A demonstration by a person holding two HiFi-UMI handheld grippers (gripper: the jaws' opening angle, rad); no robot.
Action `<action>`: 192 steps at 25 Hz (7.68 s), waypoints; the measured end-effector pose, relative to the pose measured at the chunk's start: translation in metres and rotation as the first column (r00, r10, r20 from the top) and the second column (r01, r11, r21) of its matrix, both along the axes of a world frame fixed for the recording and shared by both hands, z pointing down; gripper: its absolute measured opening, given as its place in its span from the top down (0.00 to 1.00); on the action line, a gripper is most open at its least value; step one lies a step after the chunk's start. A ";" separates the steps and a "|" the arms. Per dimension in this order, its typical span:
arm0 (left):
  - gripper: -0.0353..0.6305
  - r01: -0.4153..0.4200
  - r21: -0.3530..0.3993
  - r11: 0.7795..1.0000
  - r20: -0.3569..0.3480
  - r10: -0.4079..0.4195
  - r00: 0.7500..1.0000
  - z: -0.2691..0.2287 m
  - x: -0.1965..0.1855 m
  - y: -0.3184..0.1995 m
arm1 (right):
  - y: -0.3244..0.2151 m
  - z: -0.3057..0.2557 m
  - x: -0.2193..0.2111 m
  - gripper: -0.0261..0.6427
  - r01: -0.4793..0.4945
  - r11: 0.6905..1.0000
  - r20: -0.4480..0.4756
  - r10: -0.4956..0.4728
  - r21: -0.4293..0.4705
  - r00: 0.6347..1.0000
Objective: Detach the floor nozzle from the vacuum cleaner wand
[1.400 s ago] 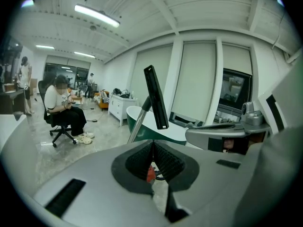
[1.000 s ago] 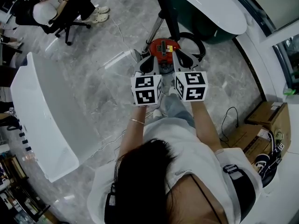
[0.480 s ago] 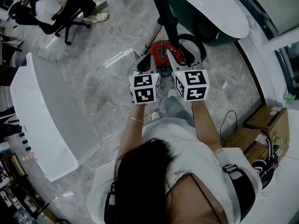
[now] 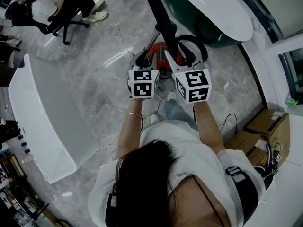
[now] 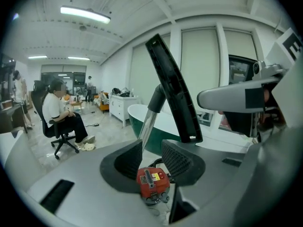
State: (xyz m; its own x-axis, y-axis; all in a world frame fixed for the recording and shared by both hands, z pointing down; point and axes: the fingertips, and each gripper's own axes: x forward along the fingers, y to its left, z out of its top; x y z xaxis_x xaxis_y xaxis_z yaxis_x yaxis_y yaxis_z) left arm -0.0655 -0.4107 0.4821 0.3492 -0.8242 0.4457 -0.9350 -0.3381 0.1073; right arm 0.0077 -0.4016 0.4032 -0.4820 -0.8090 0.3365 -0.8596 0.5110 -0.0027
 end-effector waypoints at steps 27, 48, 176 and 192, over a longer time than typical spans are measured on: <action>0.71 0.005 -0.007 1.000 0.068 -0.004 0.998 0.031 -0.008 -0.060 | -0.047 0.034 -0.009 0.61 0.046 0.993 -0.065 -0.053 -0.105 0.997; 0.66 -0.110 -0.028 0.993 0.077 0.112 0.991 0.049 -0.002 -0.078 | -0.059 0.040 -0.016 0.76 0.029 0.990 -0.084 -0.040 -0.138 0.996; 0.53 -0.150 -0.009 0.989 -0.024 0.149 0.988 0.067 0.003 -0.098 | -0.057 -0.034 -0.002 0.77 0.011 0.988 0.103 -0.028 0.156 0.994; 0.53 -0.014 0.219 0.976 -0.354 0.093 0.930 -0.040 -0.030 -0.042 | -0.035 -0.033 0.006 0.77 -0.028 0.994 0.195 0.007 0.104 0.981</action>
